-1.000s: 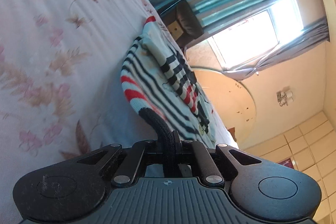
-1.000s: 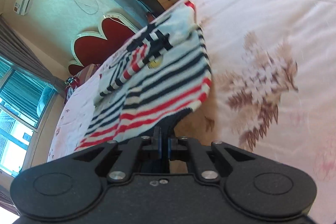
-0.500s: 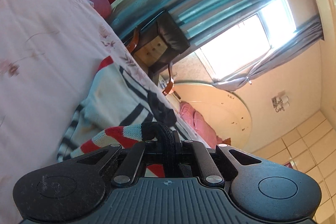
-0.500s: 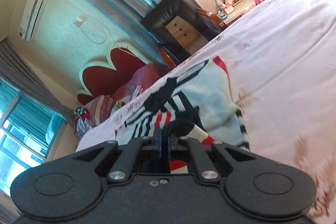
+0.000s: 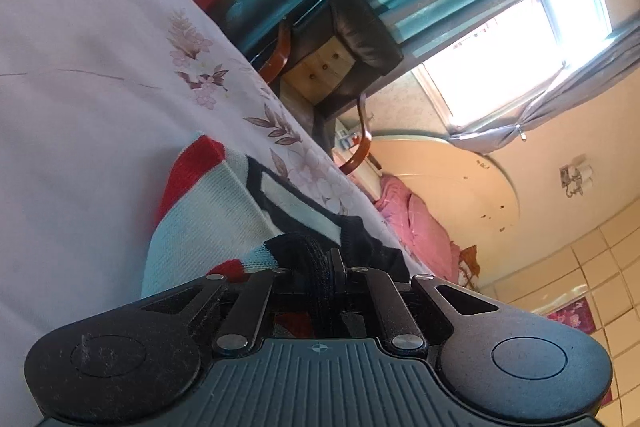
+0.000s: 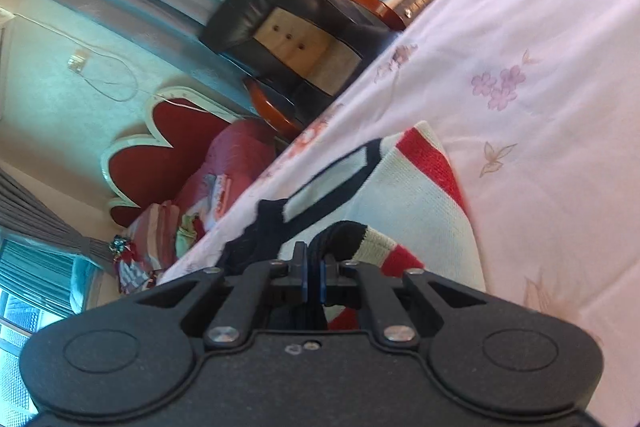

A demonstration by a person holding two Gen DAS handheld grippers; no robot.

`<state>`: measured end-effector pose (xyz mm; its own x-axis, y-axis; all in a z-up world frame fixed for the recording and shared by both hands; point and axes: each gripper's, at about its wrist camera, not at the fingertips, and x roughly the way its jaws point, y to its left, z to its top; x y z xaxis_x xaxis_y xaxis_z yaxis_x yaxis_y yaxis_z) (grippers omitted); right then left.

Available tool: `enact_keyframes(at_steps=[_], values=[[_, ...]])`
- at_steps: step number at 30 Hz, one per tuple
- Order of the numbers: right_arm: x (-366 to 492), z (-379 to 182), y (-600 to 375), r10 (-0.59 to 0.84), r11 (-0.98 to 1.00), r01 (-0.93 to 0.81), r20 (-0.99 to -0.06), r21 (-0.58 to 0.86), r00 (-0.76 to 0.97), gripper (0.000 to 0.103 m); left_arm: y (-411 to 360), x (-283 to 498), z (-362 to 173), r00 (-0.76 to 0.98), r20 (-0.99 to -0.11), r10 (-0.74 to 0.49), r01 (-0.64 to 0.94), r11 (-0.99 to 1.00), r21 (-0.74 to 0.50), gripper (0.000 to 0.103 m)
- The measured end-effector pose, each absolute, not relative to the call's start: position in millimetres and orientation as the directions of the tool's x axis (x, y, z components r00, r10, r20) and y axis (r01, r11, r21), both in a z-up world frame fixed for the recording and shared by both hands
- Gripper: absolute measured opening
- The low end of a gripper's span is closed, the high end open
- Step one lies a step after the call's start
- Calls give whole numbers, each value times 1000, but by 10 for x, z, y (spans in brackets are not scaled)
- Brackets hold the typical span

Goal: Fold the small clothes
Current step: 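Lay the hem down onto the folded sweater and open both tools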

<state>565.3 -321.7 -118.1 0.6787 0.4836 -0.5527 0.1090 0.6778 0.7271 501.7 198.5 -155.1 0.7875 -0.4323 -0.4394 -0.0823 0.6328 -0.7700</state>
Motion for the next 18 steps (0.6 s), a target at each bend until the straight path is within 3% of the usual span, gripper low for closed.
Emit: enact_keyframes(at_steps=[1, 2, 3, 4, 5, 7, 9, 11, 13, 18], values=[[5725, -1255, -3210, 487, 676, 109, -552, 729, 677, 11, 1962, 5067, -1582, 790, -418, -448, -55, 628, -777, 8], [5777, -1309, -3205, 480, 680, 106, -549, 726, 684, 19, 1945, 5100, -1610, 795, -404, -452, -39, 627, -778, 25], [5812, -1347, -3191, 469, 691, 97, -546, 717, 695, 27, 1936, 5114, -1628, 809, -395, -435, -37, 634, -773, 57], [5832, -1376, -3178, 459, 700, 89, -542, 709, 704, 27, 1936, 5110, -1632, 832, -385, -401, -44, 643, -765, 71], [5845, -1401, -3174, 455, 703, 80, -533, 707, 714, 29, 1954, 5108, -1635, 851, -361, -380, -38, 643, -765, 78], [5858, -1419, -3198, 448, 700, 57, -500, 712, 742, 35, 2016, 5159, -1678, 859, -348, -375, -44, 624, -780, 78], [5828, -1401, -3235, 432, 697, 45, -469, 716, 770, 47, 2039, 5216, -1688, 851, -374, -369, -53, 648, -760, 77], [5824, -1350, -3290, 408, 709, 30, -444, 705, 798, 46, 2052, 5259, -1667, 834, -397, -384, -33, 683, -730, 77], [5833, -1302, -3306, 410, 737, 2, -448, 676, 794, 44, 1998, 5318, -1614, 809, -444, -384, -12, 745, -667, 70], [5942, -1211, -3048, 387, 882, -114, -564, 457, 729, 42, 1667, 5518, -1457, 723, -615, -314, 54, 914, -403, 57]])
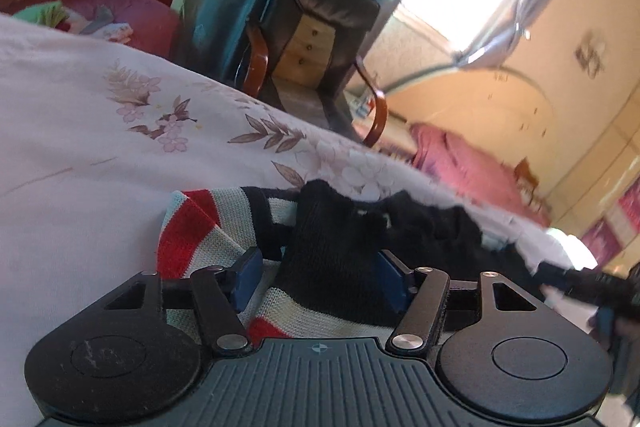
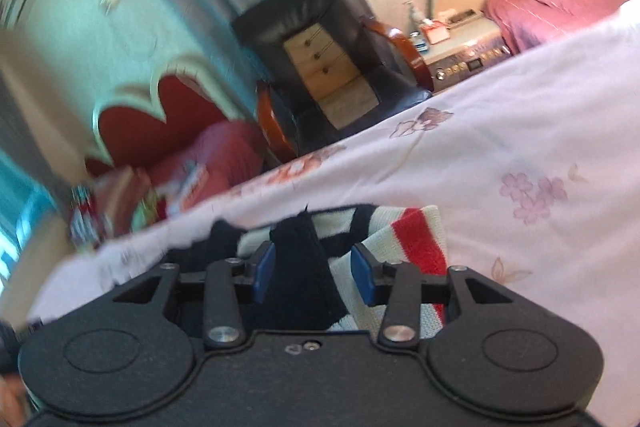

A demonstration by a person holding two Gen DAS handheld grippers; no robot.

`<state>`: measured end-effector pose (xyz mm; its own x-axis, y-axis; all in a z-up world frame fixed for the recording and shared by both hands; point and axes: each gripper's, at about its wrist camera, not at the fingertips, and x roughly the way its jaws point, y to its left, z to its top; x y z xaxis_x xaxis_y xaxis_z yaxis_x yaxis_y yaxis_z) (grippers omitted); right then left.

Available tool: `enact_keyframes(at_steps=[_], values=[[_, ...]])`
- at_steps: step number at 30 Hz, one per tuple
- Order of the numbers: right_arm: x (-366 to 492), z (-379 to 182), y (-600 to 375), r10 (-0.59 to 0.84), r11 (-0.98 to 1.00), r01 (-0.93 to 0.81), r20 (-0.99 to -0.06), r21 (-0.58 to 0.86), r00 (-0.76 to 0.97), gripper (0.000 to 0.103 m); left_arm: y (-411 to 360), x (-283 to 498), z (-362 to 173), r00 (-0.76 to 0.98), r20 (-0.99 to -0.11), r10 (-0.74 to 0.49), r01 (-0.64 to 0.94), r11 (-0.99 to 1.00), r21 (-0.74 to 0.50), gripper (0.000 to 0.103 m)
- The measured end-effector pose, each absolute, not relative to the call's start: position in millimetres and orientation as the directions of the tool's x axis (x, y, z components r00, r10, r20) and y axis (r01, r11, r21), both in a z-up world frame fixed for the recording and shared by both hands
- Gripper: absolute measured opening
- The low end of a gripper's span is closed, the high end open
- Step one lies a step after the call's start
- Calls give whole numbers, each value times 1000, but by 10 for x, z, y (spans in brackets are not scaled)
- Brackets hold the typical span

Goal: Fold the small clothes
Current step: 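Lay the hem down onto the folded sweater and open both tools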

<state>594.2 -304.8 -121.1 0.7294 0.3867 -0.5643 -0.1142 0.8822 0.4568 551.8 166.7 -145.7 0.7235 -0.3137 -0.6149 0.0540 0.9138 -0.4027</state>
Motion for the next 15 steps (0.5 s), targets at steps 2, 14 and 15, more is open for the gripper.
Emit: enact_keyframes(at_steps=[2, 14, 15], values=[[5979, -1199, -2896, 360, 918, -155, -601, 365, 714, 42, 1495, 5533, -1403, 712, -661, -239, 86, 963, -256, 45], [5896, -1172, -2318, 162, 976, -217, -581, -26, 798, 5, 1498, 5229, -1302, 854, -490, -176, 59, 968, -244, 5], [5893, -1147, -2370, 159, 979, -203, -556, -17, 816, 5, 1517, 5201, -1275, 871, -463, -167, 51, 966, -253, 5]])
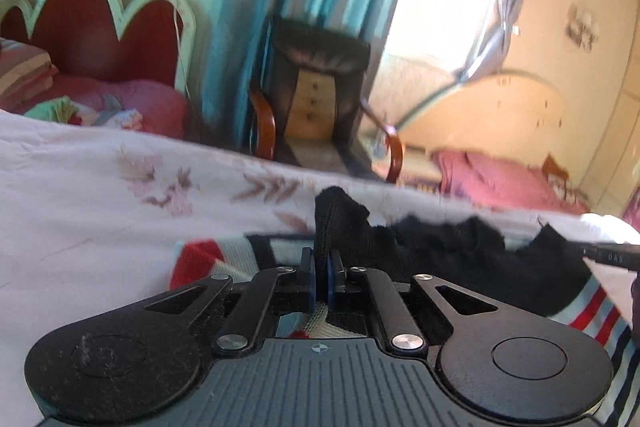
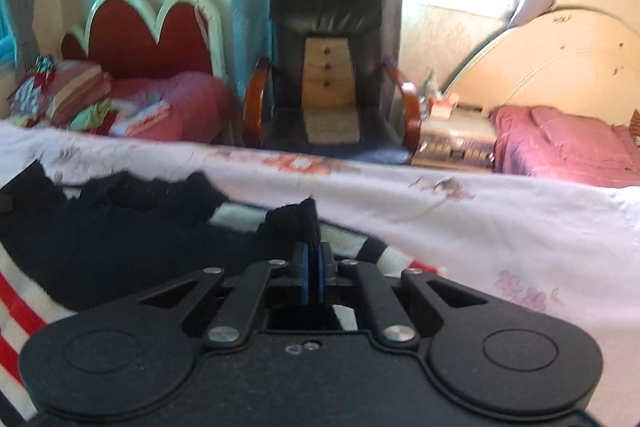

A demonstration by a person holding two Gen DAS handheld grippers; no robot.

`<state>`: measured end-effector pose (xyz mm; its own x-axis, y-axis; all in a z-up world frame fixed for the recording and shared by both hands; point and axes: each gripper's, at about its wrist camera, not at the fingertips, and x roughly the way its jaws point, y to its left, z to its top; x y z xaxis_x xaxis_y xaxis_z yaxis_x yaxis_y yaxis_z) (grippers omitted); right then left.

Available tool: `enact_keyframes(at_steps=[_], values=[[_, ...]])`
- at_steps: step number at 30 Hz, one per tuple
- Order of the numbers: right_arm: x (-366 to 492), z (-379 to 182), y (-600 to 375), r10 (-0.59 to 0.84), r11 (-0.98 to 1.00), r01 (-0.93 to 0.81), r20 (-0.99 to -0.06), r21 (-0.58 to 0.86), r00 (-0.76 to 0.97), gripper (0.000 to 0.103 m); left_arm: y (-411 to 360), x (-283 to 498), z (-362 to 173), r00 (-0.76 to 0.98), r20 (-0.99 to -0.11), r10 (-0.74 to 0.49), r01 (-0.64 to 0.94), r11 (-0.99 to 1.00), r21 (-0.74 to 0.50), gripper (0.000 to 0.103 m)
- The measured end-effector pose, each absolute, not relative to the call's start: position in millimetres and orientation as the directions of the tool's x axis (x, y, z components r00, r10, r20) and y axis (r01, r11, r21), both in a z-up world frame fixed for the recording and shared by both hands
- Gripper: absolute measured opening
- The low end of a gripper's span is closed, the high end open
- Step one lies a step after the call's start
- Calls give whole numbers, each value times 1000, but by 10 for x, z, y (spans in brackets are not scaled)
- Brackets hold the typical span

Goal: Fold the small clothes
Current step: 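Lay the hem down onto the folded sweater and open both tools, then smooth the folded striped rectangle flat with both open tools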

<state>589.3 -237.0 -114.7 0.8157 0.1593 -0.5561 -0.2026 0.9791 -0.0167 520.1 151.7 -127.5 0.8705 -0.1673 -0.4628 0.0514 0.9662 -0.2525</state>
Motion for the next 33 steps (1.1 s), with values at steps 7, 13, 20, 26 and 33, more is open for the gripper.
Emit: enact_keyframes(at_steps=[7, 13, 20, 26, 33], values=[[6088, -1329, -2484, 64, 994, -102, -606, -28, 792, 5, 1536, 5408, -1488, 811, -580, -76, -72, 971, -229, 5], [6083, -1278, -2396, -8, 995, -56, -606, -88, 795, 32, 1575, 5357, -1452, 819, -568, -84, -70, 967, -244, 36], [5760, -1078, -2009, 197, 970, -241, -549, -8, 812, 35, 988, 5197, -1125, 846, -509, -156, 73, 981, -180, 52], [5676, -1296, -1362, 276, 907, -411, -613, -88, 741, 40, 582, 5349, -1354, 753, -602, -264, 191, 964, -185, 59], [5740, -1296, -2259, -8, 982, -108, -610, -153, 793, 49, 1199, 5018, -1466, 804, -563, -191, 131, 981, -145, 46]])
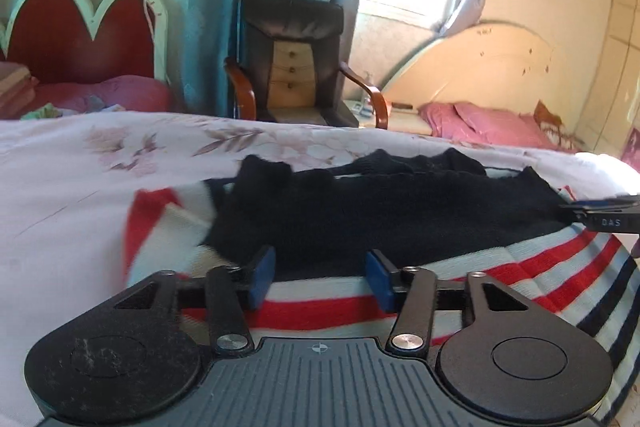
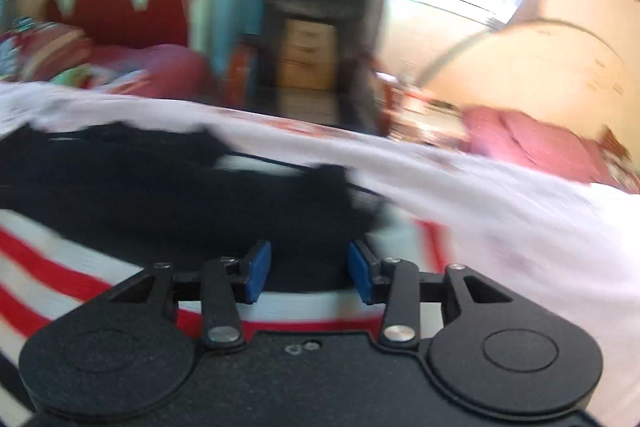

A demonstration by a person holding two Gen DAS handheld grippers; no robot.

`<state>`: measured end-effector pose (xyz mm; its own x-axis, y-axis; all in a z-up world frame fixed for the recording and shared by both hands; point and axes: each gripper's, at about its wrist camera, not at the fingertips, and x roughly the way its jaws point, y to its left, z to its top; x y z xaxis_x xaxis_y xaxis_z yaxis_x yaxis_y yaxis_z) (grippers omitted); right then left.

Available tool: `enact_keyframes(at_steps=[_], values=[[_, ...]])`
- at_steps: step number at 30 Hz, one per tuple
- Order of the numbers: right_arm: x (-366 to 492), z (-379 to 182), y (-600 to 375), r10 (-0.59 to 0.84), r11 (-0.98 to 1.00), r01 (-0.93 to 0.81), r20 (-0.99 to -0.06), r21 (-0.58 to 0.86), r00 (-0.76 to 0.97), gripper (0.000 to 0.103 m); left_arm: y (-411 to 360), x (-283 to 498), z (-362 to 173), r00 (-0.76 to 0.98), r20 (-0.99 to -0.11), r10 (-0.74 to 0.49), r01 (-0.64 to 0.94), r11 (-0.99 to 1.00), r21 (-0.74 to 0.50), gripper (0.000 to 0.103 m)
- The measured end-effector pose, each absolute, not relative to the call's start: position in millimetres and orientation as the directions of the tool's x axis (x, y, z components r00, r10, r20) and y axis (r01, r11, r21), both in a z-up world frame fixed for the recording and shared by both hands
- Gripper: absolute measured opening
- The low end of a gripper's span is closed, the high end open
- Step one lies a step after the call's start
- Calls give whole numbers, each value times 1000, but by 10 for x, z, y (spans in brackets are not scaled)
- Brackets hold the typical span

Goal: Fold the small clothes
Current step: 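Smooth the folded striped rectangle flat with both open tools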

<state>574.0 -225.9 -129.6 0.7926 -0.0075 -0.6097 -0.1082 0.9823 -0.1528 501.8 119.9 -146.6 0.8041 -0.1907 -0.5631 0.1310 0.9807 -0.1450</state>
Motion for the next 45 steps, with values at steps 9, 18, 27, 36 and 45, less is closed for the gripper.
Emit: enact_keyframes(at_steps=[9, 18, 27, 36, 45], values=[[5304, -1079, -2140, 183, 974, -225, -564, -6, 806, 30, 549, 4716, -1245, 828, -511, -230, 210, 973, -97, 76], [4852, -1361, -1564, 237, 921, -376, -623, -99, 746, 33, 526, 4361, -1436, 806, -557, -200, 193, 979, -72, 76], [4606, -1260, -2207, 25, 989, -110, -627, -97, 779, 30, 965, 3990, -1362, 825, -558, -90, 71, 996, -55, 76], [4217, -1332, -1394, 159, 954, -285, -653, -91, 741, 32, 392, 3850, -1484, 791, -591, -154, 172, 985, -27, 76], [3849, -1188, -1960, 99, 974, -202, -617, -99, 781, 34, 814, 3599, -1419, 803, -587, -106, 110, 993, -29, 76]])
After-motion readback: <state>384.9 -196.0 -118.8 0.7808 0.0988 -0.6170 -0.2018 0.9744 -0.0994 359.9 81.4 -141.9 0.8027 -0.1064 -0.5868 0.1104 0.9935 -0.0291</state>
